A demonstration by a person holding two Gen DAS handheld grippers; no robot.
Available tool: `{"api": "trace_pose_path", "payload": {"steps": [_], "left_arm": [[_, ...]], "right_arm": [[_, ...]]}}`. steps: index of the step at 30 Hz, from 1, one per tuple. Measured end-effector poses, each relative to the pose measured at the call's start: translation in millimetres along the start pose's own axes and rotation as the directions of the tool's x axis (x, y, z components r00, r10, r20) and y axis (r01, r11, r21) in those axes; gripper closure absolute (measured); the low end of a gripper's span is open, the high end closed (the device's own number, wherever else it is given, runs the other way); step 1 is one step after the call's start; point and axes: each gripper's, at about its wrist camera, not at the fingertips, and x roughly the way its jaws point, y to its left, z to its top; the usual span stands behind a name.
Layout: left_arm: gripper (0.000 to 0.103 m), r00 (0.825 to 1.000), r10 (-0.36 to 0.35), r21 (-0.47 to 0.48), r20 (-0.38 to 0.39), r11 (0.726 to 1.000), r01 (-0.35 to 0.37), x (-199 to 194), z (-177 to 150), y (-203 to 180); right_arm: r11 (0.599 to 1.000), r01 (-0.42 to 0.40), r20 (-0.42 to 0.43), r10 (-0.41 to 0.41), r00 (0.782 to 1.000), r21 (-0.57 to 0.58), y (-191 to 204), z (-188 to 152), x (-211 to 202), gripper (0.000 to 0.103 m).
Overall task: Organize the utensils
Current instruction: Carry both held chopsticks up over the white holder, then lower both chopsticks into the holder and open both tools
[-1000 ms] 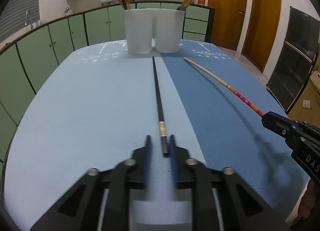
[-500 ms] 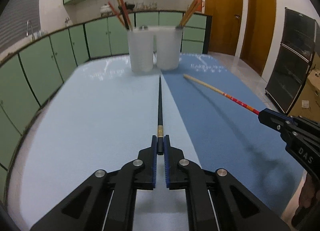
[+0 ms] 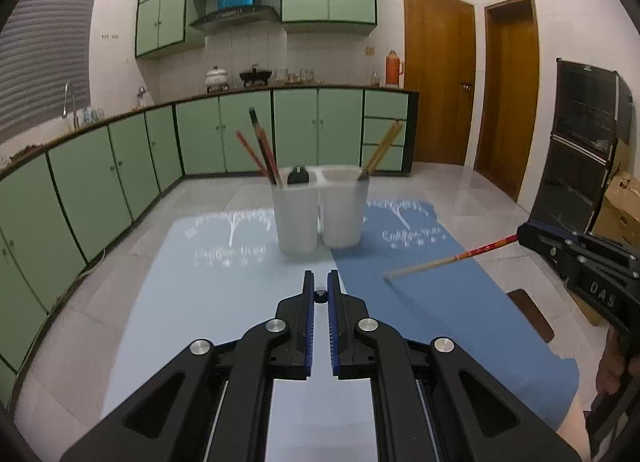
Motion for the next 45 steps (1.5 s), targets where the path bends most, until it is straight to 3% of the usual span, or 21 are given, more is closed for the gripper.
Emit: {"api": "trace_pose_path", "payload": {"steps": [8,18,24,31,39,45], "left_arm": [[0.097,0.998,-0.039,-0.022,0.042,0.999,0.039,-4.8,31.4,13.0],[0.097,0.993,-0.077,-0.022,0.086,0.997,0.079,-18.1,58.3,25.0],[0.097,0.988,-0.091,-0.018,0.128,0.995,0.094,-20.4,80.6,29.5],[0.097,0.968,-0.089,0.013,0.235,0.996,0.089,-22.1,129.2,27.9],[0.097,0.941,-0.061,0.038,0.332,0.998,0.051,4.7,192.8,26.4],[0.097,0.945,-0.043,0.030,0.326,0.999,0.035,47.2,211.4,31.5]], "right_arm": [[0.998,-0.062,0.040,0.062,0.997,-0.010,1.0,48.5,-2.0,0.098],[0.988,-0.157,0.006,0.157,0.988,0.011,5.4,89.1,5.5,0.098],[0.980,-0.196,0.039,0.196,0.980,0.009,7.2,125.8,6.3,0.098],[0.982,-0.191,0.124,0.191,0.974,-0.011,7.4,183.3,13.1,0.098],[0.989,-0.139,0.192,0.146,0.970,-0.051,6.3,239.0,45.3,0.098],[0.992,-0.123,0.199,0.128,0.972,-0.037,-4.7,258.0,89.2,0.098]]}}
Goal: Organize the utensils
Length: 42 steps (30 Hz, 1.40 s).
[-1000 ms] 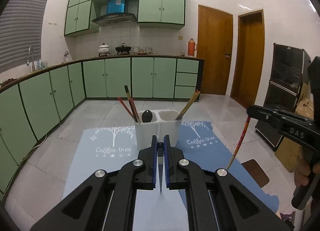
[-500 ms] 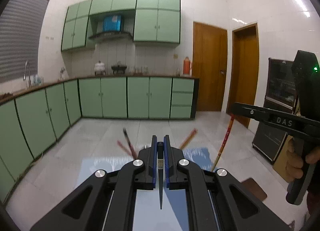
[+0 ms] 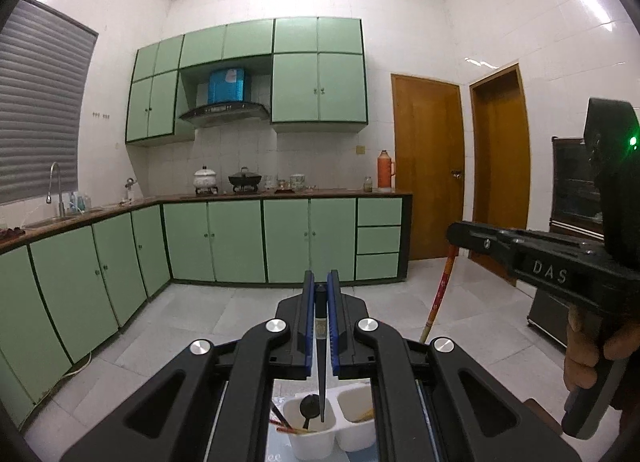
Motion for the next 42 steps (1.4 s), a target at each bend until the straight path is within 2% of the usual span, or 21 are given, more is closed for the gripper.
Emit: {"api": "trace_pose_path", "payload": {"steps": [6,14,24,25,30,33,35,36,38,39,40,42], "left_arm": [[0.097,0.999,0.007,-0.023,-0.054,1.000,-0.009,41.4,-23.4,10.3],[0.097,0.991,0.005,-0.042,-0.132,0.999,-0.011,80.7,-57.6,19.5],[0.096,0.971,0.002,-0.039,-0.240,0.999,-0.012,106.7,-91.6,22.3],[0.096,0.972,0.008,-0.036,-0.234,0.999,-0.016,106.9,-93.5,22.8],[0.096,0.969,0.007,-0.049,-0.246,0.999,-0.019,104.2,-91.1,28.0],[0.094,0.974,0.007,-0.057,-0.226,0.998,-0.020,92.1,-86.3,29.7],[0.082,0.977,0.006,-0.062,-0.214,0.998,-0.020,82.7,-82.9,31.0],[0.078,0.978,0.009,-0.065,-0.207,0.998,-0.023,76.2,-81.0,31.3],[0.066,0.980,0.017,-0.075,-0.196,0.997,-0.033,63.4,-77.9,33.3],[0.063,0.981,0.018,-0.081,-0.193,0.996,-0.034,57.6,-76.9,33.7],[0.057,0.982,0.017,-0.090,-0.189,0.995,-0.034,50.1,-75.8,34.7],[0.050,0.983,0.015,-0.102,-0.183,0.994,-0.034,33.5,-74.9,35.5]], "right_arm": [[1.000,0.025,-0.032,-0.024,0.999,0.017,-17.9,-14.7,51.7,0.098],[0.999,0.016,-0.115,-0.011,0.993,0.043,-27.3,-53.0,90.3,0.098],[0.999,-0.018,-0.225,0.028,0.974,0.048,-17.2,-97.6,108.2,0.097],[0.998,-0.021,-0.235,0.033,0.971,0.054,-17.0,-100.2,108.3,0.096],[0.994,-0.003,-0.229,0.027,0.973,0.105,-24.8,-102.3,95.5,0.093],[0.991,0.008,-0.187,0.017,0.982,0.134,-31.2,-96.2,77.0,0.082],[0.988,0.026,-0.160,-0.002,0.987,0.150,-34.0,-93.2,60.0,0.060],[0.987,0.037,-0.149,-0.013,0.989,0.156,-35.1,-92.1,52.5,0.055],[0.984,0.065,-0.120,-0.045,0.992,0.167,-36.1,-90.1,32.9,0.034],[0.982,0.085,-0.104,-0.068,0.992,0.169,-36.2,-89.9,23.3,0.027],[0.979,0.108,-0.080,-0.096,0.992,0.170,-34.7,-90.6,10.3,0.017],[0.977,0.130,-0.058,-0.122,0.991,0.168,-33.5,-92.9,-8.0,0.014]]}}
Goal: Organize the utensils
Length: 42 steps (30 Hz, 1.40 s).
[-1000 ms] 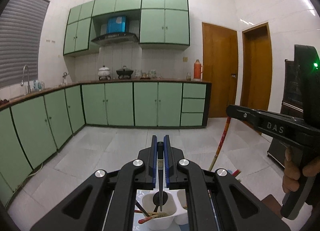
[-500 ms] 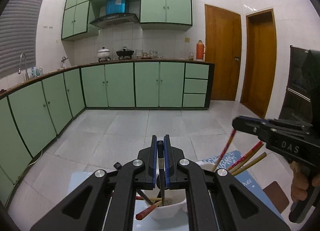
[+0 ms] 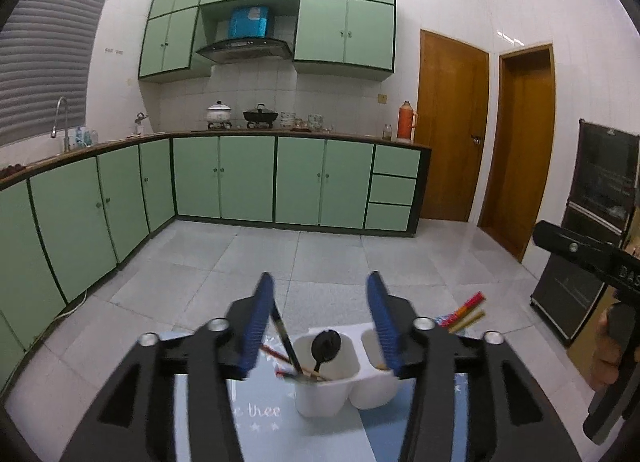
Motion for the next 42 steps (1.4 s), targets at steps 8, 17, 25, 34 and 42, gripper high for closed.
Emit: {"api": "trace_pose_path", "payload": {"steps": [8,17,25,34,42], "left_arm": [[0.024,1.000,-0.001,-0.013,-0.003,1.000,0.000,-53.8,-18.9,-3.0],[0.010,0.999,0.010,-0.005,-0.046,1.000,-0.010,-99.4,-44.5,-9.9],[0.008,0.998,0.003,0.006,-0.057,1.000,-0.002,-131.9,-55.5,-23.6],[0.007,0.999,0.002,0.022,-0.043,1.000,-0.001,-164.0,-58.8,-33.2],[0.007,1.000,0.000,0.030,-0.016,1.000,0.000,-188.7,-60.9,-41.2]], "right_arm": [[1.000,-0.008,-0.029,0.007,1.000,-0.020,4.7,-28.5,-48.5,0.005],[0.998,-0.046,-0.064,0.044,0.997,-0.036,19.9,-59.2,-89.0,0.005],[0.995,-0.068,-0.090,0.061,0.994,-0.073,33.2,-71.7,-116.2,0.005],[0.990,-0.106,-0.101,0.097,0.990,-0.090,43.4,-77.9,-146.4,0.005],[0.984,-0.119,-0.075,0.110,0.991,-0.134,58.7,-77.1,-169.5,0.005]]}}
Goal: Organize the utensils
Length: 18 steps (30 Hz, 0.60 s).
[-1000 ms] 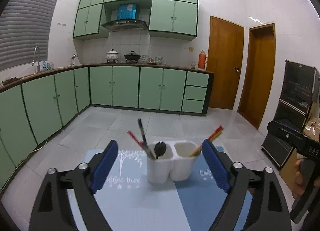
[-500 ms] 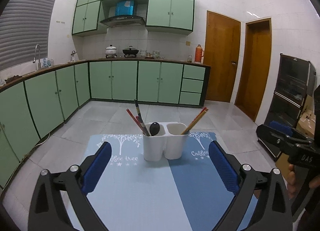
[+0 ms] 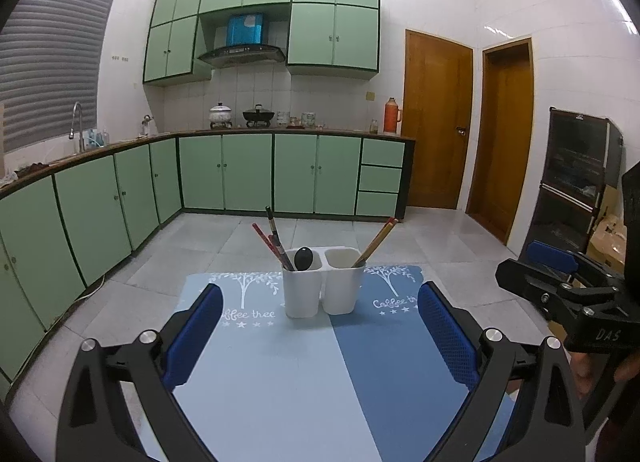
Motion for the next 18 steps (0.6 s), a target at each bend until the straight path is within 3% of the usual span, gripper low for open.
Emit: {"api": "trace_pose_path", "payload": {"steps": [18], "left_arm": [[0.007,0.999,0.022,-0.009,0.028,1.000,-0.022,-23.6,-2.5,1.7]], "right_arm": [[1.000,0.000,0.010,0.001,1.000,-0.031,13.9,-1.2,-11.2,0.005]]}}
